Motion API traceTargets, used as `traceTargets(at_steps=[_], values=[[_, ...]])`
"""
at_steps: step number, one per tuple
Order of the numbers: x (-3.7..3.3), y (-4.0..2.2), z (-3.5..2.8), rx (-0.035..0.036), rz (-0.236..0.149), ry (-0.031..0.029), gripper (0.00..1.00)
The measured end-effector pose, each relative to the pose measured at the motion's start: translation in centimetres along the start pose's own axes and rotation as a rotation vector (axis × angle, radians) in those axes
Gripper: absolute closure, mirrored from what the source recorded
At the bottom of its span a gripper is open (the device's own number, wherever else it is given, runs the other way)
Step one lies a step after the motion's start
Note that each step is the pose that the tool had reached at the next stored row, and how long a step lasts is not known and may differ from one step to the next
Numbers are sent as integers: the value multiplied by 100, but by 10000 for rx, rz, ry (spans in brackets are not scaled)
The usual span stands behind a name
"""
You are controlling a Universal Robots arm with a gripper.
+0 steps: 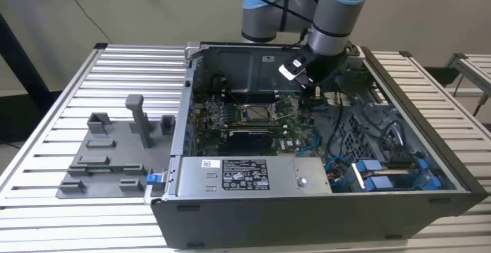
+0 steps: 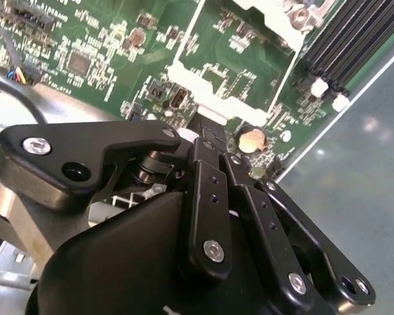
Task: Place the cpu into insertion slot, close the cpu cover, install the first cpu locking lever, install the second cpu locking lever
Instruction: 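Close the cpu cover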
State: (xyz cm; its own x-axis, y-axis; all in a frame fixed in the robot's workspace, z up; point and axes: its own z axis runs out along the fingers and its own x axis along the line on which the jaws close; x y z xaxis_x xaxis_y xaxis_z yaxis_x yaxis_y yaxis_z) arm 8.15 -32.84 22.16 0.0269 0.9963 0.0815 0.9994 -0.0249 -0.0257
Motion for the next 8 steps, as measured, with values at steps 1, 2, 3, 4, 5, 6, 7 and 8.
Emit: traceTargets(at_steps=[1, 2, 3, 4, 5, 6, 7, 8], values=[[0, 0, 0, 90, 7, -1, 89], [0, 0, 1, 194, 16, 0, 89], [0, 0, 0, 294, 24, -2, 89], [0, 0, 0, 397, 33, -5, 89], [0, 0, -1, 490, 41, -8, 89], [0, 0, -4, 572, 47, -11, 89], [0, 0, -7, 640, 53, -14, 89], [1, 0, -15, 692, 57, -15, 89]])
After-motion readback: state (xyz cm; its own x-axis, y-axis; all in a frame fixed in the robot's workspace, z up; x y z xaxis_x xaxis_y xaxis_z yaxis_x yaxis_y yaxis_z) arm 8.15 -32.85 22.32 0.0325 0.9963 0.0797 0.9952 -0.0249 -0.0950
